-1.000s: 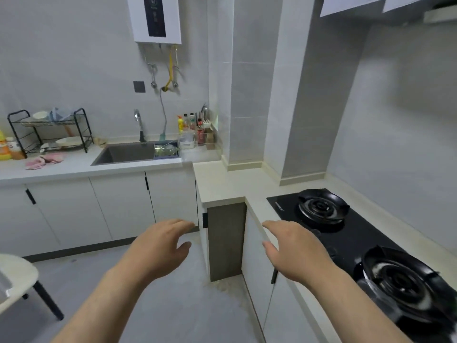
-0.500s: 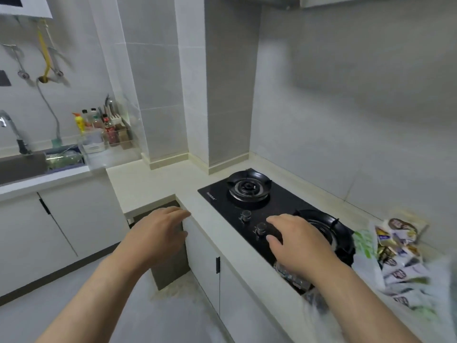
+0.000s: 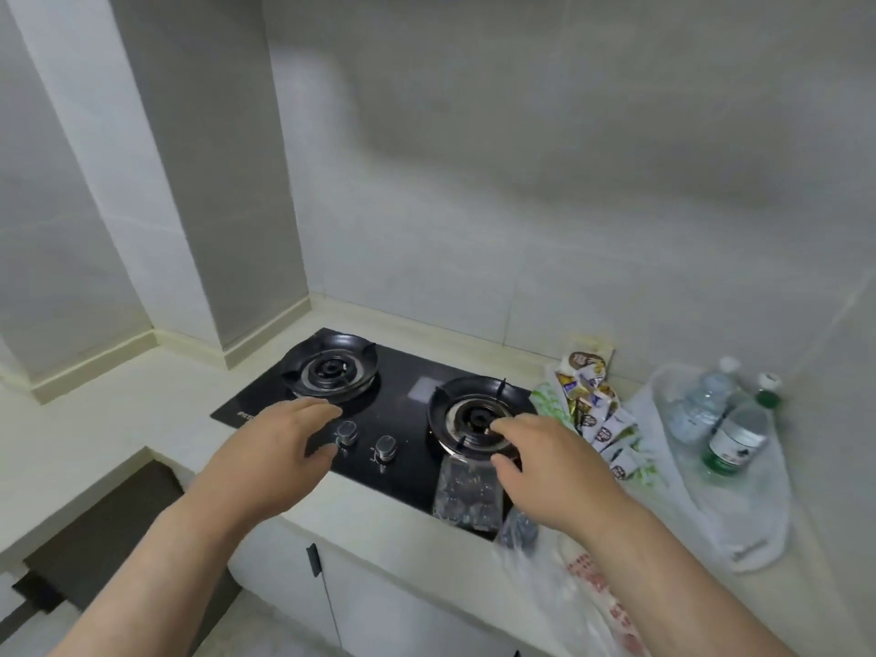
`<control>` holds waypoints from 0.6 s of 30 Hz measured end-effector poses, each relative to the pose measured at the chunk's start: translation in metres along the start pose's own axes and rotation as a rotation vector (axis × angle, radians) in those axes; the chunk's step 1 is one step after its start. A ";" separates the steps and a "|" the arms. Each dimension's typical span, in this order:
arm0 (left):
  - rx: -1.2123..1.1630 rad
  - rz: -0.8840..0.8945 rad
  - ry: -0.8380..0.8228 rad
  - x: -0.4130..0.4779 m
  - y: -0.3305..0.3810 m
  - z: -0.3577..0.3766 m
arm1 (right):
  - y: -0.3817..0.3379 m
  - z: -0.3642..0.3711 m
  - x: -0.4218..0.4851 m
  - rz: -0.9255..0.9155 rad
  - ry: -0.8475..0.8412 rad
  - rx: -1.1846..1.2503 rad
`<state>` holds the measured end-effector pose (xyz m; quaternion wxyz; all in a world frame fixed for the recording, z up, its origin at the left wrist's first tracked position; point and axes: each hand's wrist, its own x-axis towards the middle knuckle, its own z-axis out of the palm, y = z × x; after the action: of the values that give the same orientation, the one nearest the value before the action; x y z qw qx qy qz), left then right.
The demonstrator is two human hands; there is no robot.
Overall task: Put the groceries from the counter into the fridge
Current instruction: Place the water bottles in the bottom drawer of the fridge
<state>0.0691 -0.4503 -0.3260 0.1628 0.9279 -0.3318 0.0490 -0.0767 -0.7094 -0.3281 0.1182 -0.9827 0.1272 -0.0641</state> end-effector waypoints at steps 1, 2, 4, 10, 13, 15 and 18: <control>-0.013 0.029 -0.003 0.007 0.000 0.004 | 0.002 0.001 -0.004 0.029 -0.005 -0.006; -0.024 0.055 -0.008 0.014 0.001 0.009 | 0.004 0.002 -0.008 0.059 -0.011 -0.015; -0.052 0.108 -0.029 0.028 0.007 0.020 | 0.011 0.002 -0.019 0.128 -0.017 -0.028; -0.146 0.333 -0.097 0.062 0.062 0.051 | 0.055 -0.013 -0.060 0.322 0.060 -0.082; -0.172 0.436 -0.129 0.076 0.100 0.064 | 0.080 -0.025 -0.083 0.426 0.125 -0.090; -0.180 0.490 -0.145 0.083 0.126 0.071 | 0.095 -0.033 -0.096 0.491 0.162 -0.088; -0.201 0.558 -0.153 0.093 0.162 0.079 | 0.117 -0.041 -0.112 0.577 0.179 -0.117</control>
<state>0.0371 -0.6502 -0.3383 0.2086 0.7811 -0.5884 -0.0114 -0.2177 -0.7981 -0.3285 0.0630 -0.9016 0.4145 -0.1067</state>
